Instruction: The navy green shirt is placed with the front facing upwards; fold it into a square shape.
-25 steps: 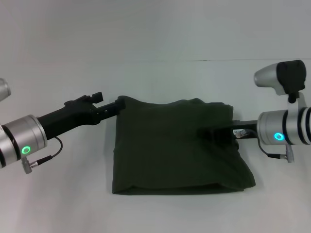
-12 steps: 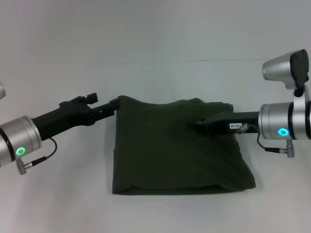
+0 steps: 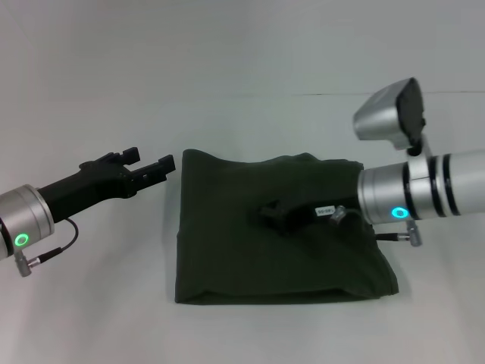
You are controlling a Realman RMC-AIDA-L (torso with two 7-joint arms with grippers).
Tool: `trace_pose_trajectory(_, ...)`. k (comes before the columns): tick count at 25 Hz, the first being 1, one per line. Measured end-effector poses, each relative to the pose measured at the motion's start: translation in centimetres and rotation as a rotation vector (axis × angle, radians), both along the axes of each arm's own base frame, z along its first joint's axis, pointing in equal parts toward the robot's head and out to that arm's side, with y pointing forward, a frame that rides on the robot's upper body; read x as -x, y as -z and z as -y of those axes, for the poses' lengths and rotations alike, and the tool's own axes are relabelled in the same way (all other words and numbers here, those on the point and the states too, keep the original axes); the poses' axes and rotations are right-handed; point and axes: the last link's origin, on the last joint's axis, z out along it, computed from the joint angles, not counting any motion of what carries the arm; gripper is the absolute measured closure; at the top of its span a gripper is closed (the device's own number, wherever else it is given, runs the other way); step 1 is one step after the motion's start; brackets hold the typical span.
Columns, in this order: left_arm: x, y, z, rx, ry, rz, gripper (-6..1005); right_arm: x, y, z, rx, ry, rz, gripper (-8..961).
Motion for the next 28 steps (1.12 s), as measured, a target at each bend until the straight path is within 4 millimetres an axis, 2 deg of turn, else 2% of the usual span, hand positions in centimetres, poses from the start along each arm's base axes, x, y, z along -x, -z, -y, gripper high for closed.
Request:
trace_pose_trajectory(9,-0.1,0.3,0.1,0.004,-0.002,0.009,91,1.4,1.3,-0.4,0.023,-0.052,0.054,954)
trace_pose_trajectory(23,-0.2,0.5,0.2,0.009,-0.004,0.013,91,-0.2,1.9,0.6,0.094,0.000,0.143,954)
trace_pose_trajectory(28,-0.1,0.5,0.2,0.008,-0.005,0.013,91,-0.4,1.4,1.1,0.102,-0.020,0.117,954)
